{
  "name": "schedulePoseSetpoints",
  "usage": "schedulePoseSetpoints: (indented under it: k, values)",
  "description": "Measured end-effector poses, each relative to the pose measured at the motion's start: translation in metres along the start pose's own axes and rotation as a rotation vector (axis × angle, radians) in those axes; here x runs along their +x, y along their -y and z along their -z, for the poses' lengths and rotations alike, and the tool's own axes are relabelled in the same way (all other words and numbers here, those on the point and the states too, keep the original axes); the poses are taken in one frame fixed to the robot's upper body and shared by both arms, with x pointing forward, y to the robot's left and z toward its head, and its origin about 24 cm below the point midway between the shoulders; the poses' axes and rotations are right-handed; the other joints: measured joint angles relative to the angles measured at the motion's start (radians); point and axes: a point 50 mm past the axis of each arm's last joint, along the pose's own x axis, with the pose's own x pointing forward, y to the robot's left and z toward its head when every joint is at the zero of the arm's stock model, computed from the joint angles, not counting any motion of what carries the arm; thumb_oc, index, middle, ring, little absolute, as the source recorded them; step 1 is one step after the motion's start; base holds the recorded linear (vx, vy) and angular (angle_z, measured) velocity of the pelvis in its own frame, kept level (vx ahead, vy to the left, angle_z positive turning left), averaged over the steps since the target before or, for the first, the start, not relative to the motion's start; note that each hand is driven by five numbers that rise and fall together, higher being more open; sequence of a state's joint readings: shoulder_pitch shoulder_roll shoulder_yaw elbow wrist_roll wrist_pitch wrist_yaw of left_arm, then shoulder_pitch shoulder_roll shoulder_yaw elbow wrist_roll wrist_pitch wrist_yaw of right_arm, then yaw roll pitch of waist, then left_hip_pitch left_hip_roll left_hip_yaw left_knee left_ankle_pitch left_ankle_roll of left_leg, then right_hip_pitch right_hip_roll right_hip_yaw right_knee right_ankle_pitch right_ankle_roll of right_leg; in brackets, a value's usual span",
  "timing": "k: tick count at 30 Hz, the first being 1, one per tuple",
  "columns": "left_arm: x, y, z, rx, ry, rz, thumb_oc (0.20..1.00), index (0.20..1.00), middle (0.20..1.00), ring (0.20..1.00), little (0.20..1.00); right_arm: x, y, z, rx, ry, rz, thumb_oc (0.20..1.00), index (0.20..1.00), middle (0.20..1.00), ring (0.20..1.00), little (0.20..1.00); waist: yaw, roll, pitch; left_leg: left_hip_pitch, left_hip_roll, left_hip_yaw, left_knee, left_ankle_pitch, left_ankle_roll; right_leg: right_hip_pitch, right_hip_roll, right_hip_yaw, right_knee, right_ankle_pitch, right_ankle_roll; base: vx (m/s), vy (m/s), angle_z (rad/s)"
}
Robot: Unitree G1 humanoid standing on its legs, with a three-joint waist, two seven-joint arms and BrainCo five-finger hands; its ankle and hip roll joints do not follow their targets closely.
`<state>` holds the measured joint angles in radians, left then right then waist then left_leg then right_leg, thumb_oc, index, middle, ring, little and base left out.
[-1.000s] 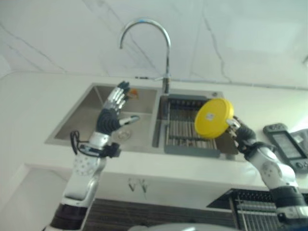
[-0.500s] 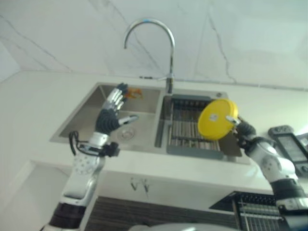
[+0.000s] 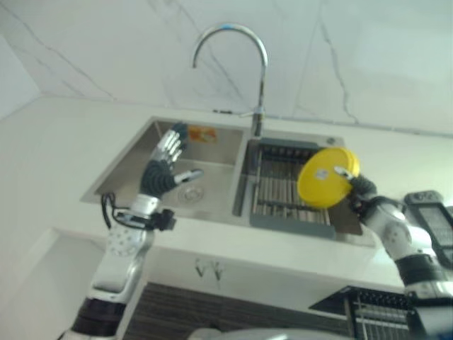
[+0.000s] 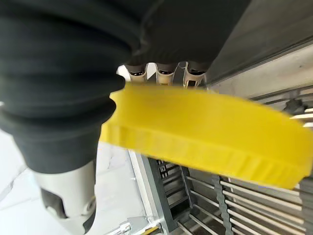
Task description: Place the dishes in the dishwasher.
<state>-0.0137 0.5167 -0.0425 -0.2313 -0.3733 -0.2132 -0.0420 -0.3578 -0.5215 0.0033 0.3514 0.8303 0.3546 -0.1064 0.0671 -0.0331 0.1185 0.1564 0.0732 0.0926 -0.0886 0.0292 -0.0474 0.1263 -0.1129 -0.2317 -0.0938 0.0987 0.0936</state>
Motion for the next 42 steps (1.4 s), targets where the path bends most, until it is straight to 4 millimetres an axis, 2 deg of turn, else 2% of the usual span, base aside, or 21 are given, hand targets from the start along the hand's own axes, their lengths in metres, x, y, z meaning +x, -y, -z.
schedulePoseSetpoints:
  k: [7, 10, 11, 12, 13, 18, 21, 26, 34, 38, 42]
  values:
    - [0.000, -0.001, 0.000, 0.005, -0.009, 0.004, 1.000, 1.000, 1.000, 1.000, 1.000, 0.007, 0.003, 0.006, 0.009, -0.046, 0.023, 1.000, 1.000, 1.000, 1.000, 1.000, 0.007, -0.002, 0.005, 0.002, 0.000, -0.002, -0.005, 0.000, 0.000, 0.005, 0.000, -0.002, 0.000, -0.003, 0.001, 0.01, 0.000, 0.00]
    - [0.001, 0.001, 0.001, 0.003, -0.015, 0.010, 1.000, 1.000, 1.000, 1.000, 1.000, 0.006, 0.006, 0.002, -0.003, -0.041, 0.020, 1.000, 1.000, 1.000, 1.000, 1.000, 0.013, -0.003, 0.008, 0.002, 0.001, -0.002, 0.000, 0.000, 0.000, 0.006, 0.000, -0.004, 0.000, -0.003, 0.001, 0.02, -0.001, 0.01]
    - [0.001, 0.001, 0.001, 0.003, -0.015, 0.010, 1.000, 1.000, 1.000, 1.000, 1.000, 0.006, 0.008, 0.000, -0.011, -0.040, 0.020, 0.859, 0.859, 0.859, 0.859, 0.859, 0.015, -0.003, 0.009, 0.002, 0.001, -0.003, 0.000, 0.000, 0.000, 0.006, 0.000, -0.004, 0.000, -0.003, 0.001, 0.00, 0.000, 0.00]
    - [0.001, 0.001, 0.001, 0.003, -0.016, 0.011, 1.000, 1.000, 1.000, 1.000, 1.000, 0.005, 0.010, -0.001, -0.019, -0.043, 0.017, 0.426, 0.426, 0.426, 0.426, 0.426, 0.018, -0.004, 0.009, 0.002, 0.000, -0.003, 0.000, 0.000, 0.000, 0.006, 0.000, -0.004, 0.000, -0.003, 0.001, 0.00, 0.000, 0.00]
    - [0.001, 0.000, 0.001, 0.005, -0.017, 0.014, 1.000, 1.000, 1.000, 1.000, 1.000, 0.007, 0.012, -0.003, -0.018, -0.046, 0.016, 0.200, 0.200, 0.200, 0.200, 0.200, 0.019, -0.005, 0.010, 0.003, 0.000, -0.003, 0.000, 0.000, 0.000, 0.007, 0.000, -0.004, 0.000, -0.003, 0.001, 0.00, 0.000, 0.00]
    - [0.009, 0.006, -0.002, -0.005, -0.002, 0.059, 1.000, 1.000, 1.000, 1.000, 1.000, 0.017, 0.018, -0.012, -0.023, -0.071, 0.052, 0.200, 0.200, 0.200, 0.200, 0.200, 0.026, -0.014, 0.015, 0.004, -0.001, -0.004, 0.000, 0.000, 0.000, 0.009, -0.001, -0.007, 0.000, -0.003, 0.001, 0.00, 0.001, 0.01]
    - [0.014, 0.014, -0.002, -0.015, 0.004, 0.095, 1.000, 1.000, 1.000, 1.000, 1.000, 0.019, 0.017, -0.004, -0.052, -0.133, 0.061, 0.200, 0.200, 0.200, 0.200, 0.200, 0.033, -0.014, 0.016, 0.004, -0.002, -0.004, 0.000, 0.000, -0.001, 0.009, 0.000, -0.008, 0.000, -0.003, 0.001, 0.00, 0.000, 0.00]
    - [0.014, 0.013, -0.002, -0.014, -0.004, 0.090, 1.000, 1.000, 1.000, 1.000, 1.000, 0.019, 0.018, -0.003, -0.050, -0.140, 0.077, 0.200, 0.200, 0.200, 0.200, 0.200, 0.034, -0.011, 0.018, 0.005, -0.003, -0.004, 0.000, 0.000, 0.000, 0.010, 0.000, -0.008, 0.001, -0.003, 0.001, 0.00, 0.000, 0.00]
    - [0.014, 0.013, -0.001, -0.015, -0.008, 0.083, 1.000, 1.000, 1.000, 1.000, 1.000, 0.020, 0.013, 0.005, 0.093, -0.118, 0.117, 0.200, 0.200, 0.200, 0.200, 0.200, 0.029, 0.006, 0.028, 0.013, 0.000, -0.003, 0.000, 0.001, -0.001, 0.017, 0.000, -0.005, 0.000, -0.003, 0.001, 0.00, -0.008, 0.00]
    - [0.014, 0.013, -0.001, -0.033, -0.007, 0.080, 1.000, 1.000, 1.000, 1.000, 1.000, 0.018, 0.013, 0.006, 0.155, -0.108, 0.107, 0.200, 0.200, 0.200, 0.200, 0.200, 0.026, 0.007, 0.029, 0.014, 0.002, -0.002, 0.001, 0.002, -0.002, 0.018, 0.002, -0.005, 0.002, -0.003, 0.001, -0.03, -0.076, 0.00]
    - [0.014, 0.011, -0.001, -0.031, -0.007, 0.077, 1.000, 1.000, 1.000, 1.000, 1.000, 0.002, 0.009, 0.005, 0.173, -0.036, 0.039, 0.200, 0.200, 0.200, 0.200, 0.200, 0.018, 0.007, 0.029, 0.014, 0.007, -0.001, 0.000, 0.001, -0.002, 0.019, 0.007, -0.005, 0.000, -0.007, -0.002, 0.00, -0.116, 0.00]
